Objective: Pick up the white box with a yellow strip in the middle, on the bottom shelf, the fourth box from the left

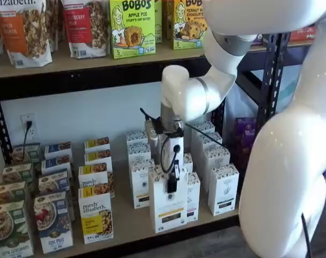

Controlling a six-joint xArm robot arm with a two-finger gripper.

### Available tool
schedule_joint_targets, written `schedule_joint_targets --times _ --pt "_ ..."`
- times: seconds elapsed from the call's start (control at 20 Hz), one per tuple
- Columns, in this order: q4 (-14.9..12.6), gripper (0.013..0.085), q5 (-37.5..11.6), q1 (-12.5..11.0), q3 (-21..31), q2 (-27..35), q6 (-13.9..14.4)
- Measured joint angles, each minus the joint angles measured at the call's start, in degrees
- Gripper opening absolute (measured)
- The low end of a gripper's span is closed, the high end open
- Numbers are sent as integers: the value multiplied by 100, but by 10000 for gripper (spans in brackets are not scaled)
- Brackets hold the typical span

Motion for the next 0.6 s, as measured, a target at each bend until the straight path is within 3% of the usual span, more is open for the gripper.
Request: schedule_joint_targets --times 0.3,0.6 --pt "-158 490 530 -83 -153 -316 57" --pt "17 490 941 -284 -227 -567 -266"
